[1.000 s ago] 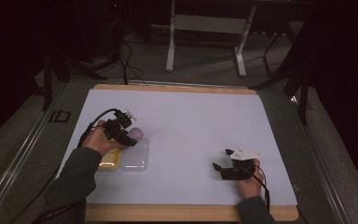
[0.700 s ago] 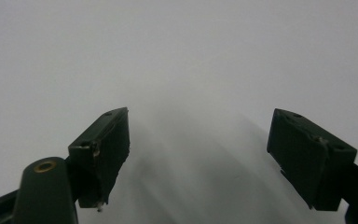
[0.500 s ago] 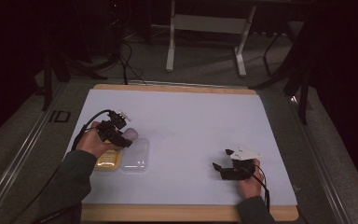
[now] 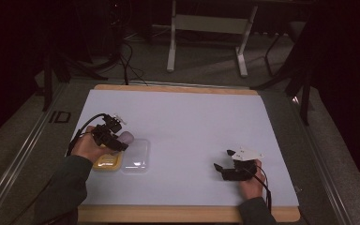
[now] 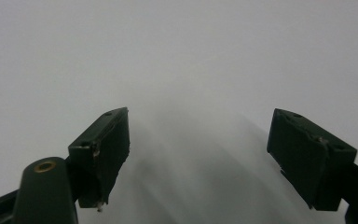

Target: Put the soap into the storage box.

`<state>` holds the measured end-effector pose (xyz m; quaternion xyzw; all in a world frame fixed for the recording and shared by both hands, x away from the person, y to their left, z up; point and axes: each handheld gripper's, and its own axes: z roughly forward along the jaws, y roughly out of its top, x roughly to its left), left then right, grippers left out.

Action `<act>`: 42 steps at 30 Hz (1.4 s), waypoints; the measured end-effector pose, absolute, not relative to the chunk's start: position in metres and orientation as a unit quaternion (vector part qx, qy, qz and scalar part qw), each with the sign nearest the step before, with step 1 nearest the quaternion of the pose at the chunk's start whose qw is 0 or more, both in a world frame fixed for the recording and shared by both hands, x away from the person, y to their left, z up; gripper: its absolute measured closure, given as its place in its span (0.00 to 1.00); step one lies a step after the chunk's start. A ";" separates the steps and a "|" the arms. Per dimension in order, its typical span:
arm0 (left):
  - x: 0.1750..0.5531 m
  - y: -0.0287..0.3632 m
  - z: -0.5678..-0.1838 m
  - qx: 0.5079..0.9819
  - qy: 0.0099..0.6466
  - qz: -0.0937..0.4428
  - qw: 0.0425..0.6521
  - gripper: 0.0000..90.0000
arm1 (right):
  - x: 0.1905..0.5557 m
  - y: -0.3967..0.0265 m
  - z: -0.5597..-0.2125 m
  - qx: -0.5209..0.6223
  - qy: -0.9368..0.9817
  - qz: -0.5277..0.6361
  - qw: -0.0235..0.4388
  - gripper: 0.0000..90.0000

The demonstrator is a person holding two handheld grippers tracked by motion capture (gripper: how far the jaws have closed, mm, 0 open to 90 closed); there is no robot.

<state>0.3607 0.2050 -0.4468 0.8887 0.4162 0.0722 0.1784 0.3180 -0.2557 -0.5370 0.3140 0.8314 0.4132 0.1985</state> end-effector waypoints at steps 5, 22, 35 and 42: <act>0.358 0.208 -0.448 0.886 0.421 0.070 0.181 0.55 | 0.318 -0.256 -0.537 0.314 0.831 0.413 0.199 0.23; 0.348 0.220 -0.450 0.875 0.443 0.069 0.184 0.55 | 0.318 -0.256 -0.537 0.314 0.831 0.413 0.199 0.23; 0.344 0.227 -0.453 0.869 0.457 0.070 0.179 0.55 | 0.318 -0.256 -0.537 0.314 0.831 0.413 0.199 0.23; 0.341 0.229 -0.454 0.865 0.466 0.068 0.176 0.55 | 0.318 -0.255 -0.537 0.315 0.831 0.413 0.199 0.23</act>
